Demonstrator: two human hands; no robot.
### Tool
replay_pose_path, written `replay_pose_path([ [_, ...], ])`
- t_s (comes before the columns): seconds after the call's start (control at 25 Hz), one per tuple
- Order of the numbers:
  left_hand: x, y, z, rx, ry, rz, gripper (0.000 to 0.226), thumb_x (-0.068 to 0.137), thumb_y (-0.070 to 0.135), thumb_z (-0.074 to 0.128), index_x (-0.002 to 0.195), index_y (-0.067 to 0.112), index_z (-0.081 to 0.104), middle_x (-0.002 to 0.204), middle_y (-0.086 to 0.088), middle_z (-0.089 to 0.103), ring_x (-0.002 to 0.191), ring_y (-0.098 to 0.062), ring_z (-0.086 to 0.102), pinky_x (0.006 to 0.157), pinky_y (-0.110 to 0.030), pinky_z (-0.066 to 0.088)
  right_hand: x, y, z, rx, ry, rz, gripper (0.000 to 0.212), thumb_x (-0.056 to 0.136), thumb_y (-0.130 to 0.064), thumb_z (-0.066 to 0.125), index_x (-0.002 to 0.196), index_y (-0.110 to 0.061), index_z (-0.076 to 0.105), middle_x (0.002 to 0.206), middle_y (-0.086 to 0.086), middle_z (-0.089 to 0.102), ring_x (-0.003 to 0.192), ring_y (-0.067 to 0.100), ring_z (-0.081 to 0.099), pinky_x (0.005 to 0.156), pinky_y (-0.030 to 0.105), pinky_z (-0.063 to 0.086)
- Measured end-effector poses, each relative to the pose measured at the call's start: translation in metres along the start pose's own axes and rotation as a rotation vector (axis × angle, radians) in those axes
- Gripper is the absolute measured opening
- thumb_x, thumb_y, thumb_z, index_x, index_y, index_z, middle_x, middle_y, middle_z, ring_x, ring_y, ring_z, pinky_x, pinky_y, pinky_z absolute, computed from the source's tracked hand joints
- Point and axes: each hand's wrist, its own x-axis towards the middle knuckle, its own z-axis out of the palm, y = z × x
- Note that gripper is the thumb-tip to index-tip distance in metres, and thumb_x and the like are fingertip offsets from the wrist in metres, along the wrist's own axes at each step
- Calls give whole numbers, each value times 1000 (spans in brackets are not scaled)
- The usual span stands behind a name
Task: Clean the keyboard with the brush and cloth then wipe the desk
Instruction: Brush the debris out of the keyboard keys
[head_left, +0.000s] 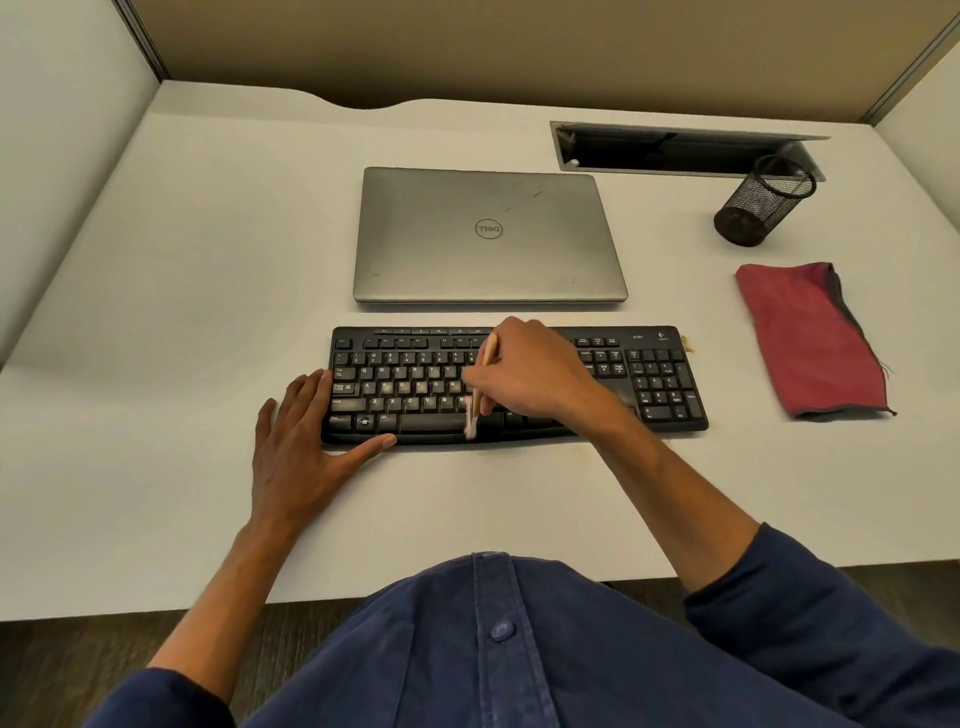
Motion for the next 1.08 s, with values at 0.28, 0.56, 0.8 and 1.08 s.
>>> replay_pose_path([
  [0.28, 1, -2, 0, 12, -1, -2, 109, 72, 88, 44, 153, 15, 35, 159, -3, 36, 149, -18, 25, 122, -47, 16, 4, -14, 6, -26, 35, -22, 20, 88, -30, 61, 79, -17, 73, 66, -6, 72, 65, 9, 67, 68, 29, 54],
  [0.56, 0, 0, 0, 7, 0, -1, 110, 72, 89, 43, 154, 15, 34, 159, -4, 36, 149, -19, 24, 122, -46, 15, 3, -19, 11, 9, 21, -33, 21, 89, -31, 61, 79, -17, 73, 65, -7, 73, 67, 8, 68, 72, 31, 56],
  [0.8, 0, 0, 0, 10, 2, -7, 111, 72, 89, 44, 154, 14, 34, 159, -4, 36, 150, -18, 24, 122, -45, 14, 2, -21, 17, 22, 71, -39, 21, 88, -31, 62, 77, -20, 75, 62, -8, 71, 66, 6, 66, 70, 28, 54],
  [1.08, 0, 1, 0, 9, 1, -10, 112, 71, 90, 42, 154, 14, 34, 159, -5, 36, 150, -19, 23, 123, -46, 15, 1, -21, 23, 90, 74, -39, 19, 88, -30, 62, 77, -21, 75, 63, -7, 72, 66, 7, 67, 74, 34, 57],
])
